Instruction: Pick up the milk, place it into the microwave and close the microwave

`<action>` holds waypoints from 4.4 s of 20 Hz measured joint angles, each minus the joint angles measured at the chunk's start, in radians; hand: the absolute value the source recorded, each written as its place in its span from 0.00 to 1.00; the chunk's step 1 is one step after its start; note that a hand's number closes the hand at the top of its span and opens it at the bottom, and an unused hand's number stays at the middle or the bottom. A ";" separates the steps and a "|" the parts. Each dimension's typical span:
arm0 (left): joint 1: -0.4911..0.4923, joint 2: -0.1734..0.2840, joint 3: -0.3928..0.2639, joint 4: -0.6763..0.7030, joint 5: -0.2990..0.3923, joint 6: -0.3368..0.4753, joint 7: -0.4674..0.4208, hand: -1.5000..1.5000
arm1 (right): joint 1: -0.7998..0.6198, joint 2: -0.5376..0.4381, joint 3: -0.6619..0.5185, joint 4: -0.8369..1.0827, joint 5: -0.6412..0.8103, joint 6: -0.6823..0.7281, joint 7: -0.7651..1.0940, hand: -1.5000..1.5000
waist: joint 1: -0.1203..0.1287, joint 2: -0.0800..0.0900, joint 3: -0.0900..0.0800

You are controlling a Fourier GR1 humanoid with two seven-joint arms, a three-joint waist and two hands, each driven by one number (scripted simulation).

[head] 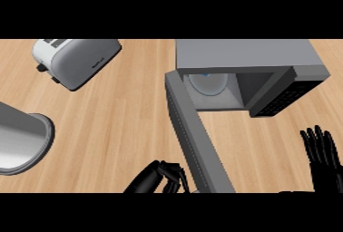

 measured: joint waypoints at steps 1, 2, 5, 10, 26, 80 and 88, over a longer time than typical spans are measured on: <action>-0.021 -0.012 -0.020 0.037 0.005 0.023 -0.008 1.00 | 0.029 -0.007 -0.003 -0.040 -0.019 0.018 0.014 0.00 | -0.001 0.001 0.000; -0.052 -0.021 -0.040 0.072 0.015 0.045 -0.007 1.00 | 0.052 -0.006 -0.001 -0.082 -0.034 0.027 0.030 0.00 | 0.000 0.001 0.000; -0.157 -0.037 -0.108 0.176 0.074 0.116 -0.011 1.00 | 0.092 -0.018 -0.005 -0.187 -0.085 0.059 0.082 0.00 | -0.003 0.004 0.000; -0.339 -0.047 -0.249 0.312 0.214 0.276 0.006 1.00 | 0.138 -0.035 0.003 -0.303 -0.138 0.105 0.132 0.00 | -0.026 0.008 -0.001; -0.662 -0.052 -0.274 0.430 0.552 0.584 -0.052 0.00 | 0.109 -0.101 0.019 -0.492 -0.227 0.148 0.260 0.00 | -0.173 0.043 -0.008; -0.908 -0.045 -0.273 0.646 0.987 0.755 -0.478 0.00 | -0.134 -0.305 -0.017 -0.497 -0.572 0.215 0.480 0.00 | -0.357 0.096 -0.001; -0.917 -0.048 -0.286 0.662 1.023 0.753 -0.507 0.00 | -0.156 -0.331 -0.021 -0.490 -0.610 0.225 0.501 0.00 | -0.362 0.095 -0.001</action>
